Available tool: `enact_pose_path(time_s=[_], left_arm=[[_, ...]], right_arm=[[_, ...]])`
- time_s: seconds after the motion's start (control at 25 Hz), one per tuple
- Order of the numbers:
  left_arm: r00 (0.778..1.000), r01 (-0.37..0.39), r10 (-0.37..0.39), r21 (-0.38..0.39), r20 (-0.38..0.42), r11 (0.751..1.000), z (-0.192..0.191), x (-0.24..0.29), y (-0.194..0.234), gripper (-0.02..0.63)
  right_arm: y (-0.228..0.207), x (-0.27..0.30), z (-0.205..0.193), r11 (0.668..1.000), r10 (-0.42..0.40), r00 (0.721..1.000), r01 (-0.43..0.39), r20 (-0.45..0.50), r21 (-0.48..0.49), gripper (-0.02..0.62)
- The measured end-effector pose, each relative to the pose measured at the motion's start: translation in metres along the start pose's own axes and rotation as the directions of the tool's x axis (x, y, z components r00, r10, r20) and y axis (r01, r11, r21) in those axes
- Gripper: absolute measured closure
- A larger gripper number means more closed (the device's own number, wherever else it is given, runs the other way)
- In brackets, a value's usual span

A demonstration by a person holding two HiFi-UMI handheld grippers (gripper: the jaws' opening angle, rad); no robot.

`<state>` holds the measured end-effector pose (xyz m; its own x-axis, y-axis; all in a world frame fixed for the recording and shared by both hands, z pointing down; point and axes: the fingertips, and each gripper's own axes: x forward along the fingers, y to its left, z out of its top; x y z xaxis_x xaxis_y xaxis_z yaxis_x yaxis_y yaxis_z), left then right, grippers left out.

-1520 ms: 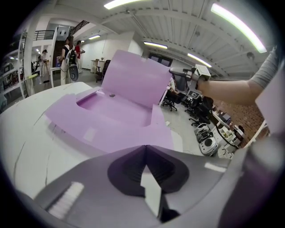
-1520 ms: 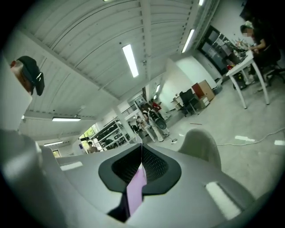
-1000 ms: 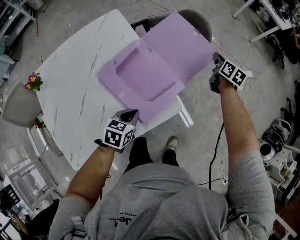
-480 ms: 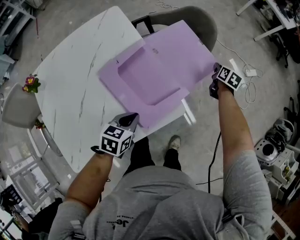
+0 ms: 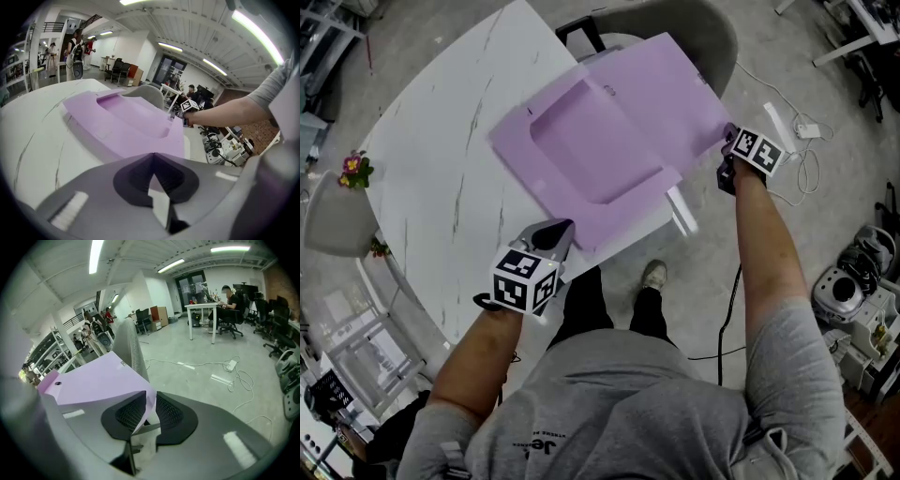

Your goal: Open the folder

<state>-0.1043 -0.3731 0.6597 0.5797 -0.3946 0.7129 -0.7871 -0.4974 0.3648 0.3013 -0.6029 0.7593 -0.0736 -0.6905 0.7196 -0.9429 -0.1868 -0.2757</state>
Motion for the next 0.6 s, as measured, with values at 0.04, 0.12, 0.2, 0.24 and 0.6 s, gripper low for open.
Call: enact_pose_path(time_s=[0.04,0.12,0.2,0.24,0.6], left_arm=[[1.000,-0.001,0.001,-0.001,-0.001,1.000,0.000,0.000,0.000,0.557],[1.000,-0.002,0.002,0.000,-0.003,1.000,-0.001,0.001,0.000,0.557],[1.000,-0.006,0.006,-0.001,-0.005,1.000,0.000,0.001,0.000,0.557],[1.000,-0.010,0.010,-0.003,-0.007,1.000,0.000,0.000,0.001,0.557],[0.999,0.011,-0.011,-0.016,0.032,1.000,0.019,-0.013,-0.011,0.557]], right_arm=[[0.000,0.001,-0.002,1.000,0.002,1.000,-0.002,0.000,0.006,0.546],[-0.002,0.000,-0.001,1.000,0.002,1.000,-0.002,0.005,0.016,0.541],[-0.004,-0.003,0.004,1.000,-0.004,1.000,0.003,0.014,0.015,0.528],[-0.005,-0.005,0.008,1.000,-0.006,1.000,0.005,0.019,0.011,0.523],[0.012,-0.050,0.052,0.997,0.081,0.991,-0.078,0.106,-0.027,0.431]])
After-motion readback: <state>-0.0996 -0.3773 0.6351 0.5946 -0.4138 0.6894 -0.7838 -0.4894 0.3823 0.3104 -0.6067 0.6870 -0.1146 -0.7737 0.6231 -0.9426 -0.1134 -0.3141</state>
